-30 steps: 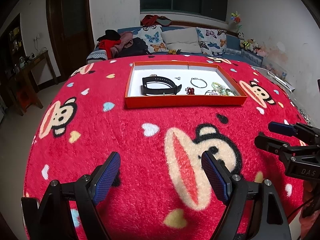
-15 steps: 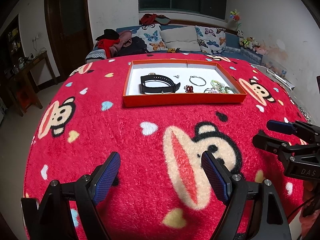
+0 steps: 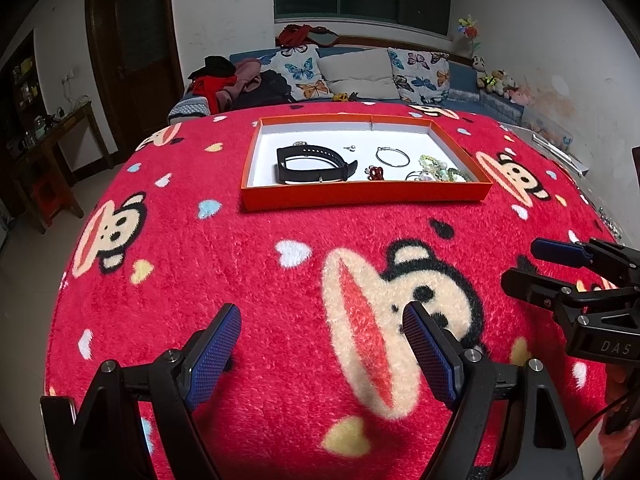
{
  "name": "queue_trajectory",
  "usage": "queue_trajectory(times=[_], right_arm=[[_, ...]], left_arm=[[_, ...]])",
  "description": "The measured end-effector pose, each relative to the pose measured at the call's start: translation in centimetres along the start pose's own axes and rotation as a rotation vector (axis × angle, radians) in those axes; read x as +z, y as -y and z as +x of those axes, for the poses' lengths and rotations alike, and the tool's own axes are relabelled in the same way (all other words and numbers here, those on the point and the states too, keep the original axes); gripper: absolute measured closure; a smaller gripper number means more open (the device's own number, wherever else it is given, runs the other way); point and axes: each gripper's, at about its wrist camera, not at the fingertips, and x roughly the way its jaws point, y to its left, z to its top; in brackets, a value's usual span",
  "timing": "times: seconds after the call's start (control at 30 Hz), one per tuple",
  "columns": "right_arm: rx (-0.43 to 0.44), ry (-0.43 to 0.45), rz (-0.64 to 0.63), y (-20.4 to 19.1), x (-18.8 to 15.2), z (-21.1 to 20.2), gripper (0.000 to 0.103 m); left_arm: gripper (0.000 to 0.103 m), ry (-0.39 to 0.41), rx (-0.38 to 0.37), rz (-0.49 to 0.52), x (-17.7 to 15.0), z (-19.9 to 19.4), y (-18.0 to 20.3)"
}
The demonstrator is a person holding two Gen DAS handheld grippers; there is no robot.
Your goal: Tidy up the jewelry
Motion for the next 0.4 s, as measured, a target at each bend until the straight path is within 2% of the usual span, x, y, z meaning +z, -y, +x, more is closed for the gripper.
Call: queue_trajectory(times=[0.4], right_arm=[[0.001,-0.005,0.002,0.18,-0.29,0.18,0.033]], left_arm=[[0.014,0.000,0.009,0.006,-0.03,0.23,-0.28]])
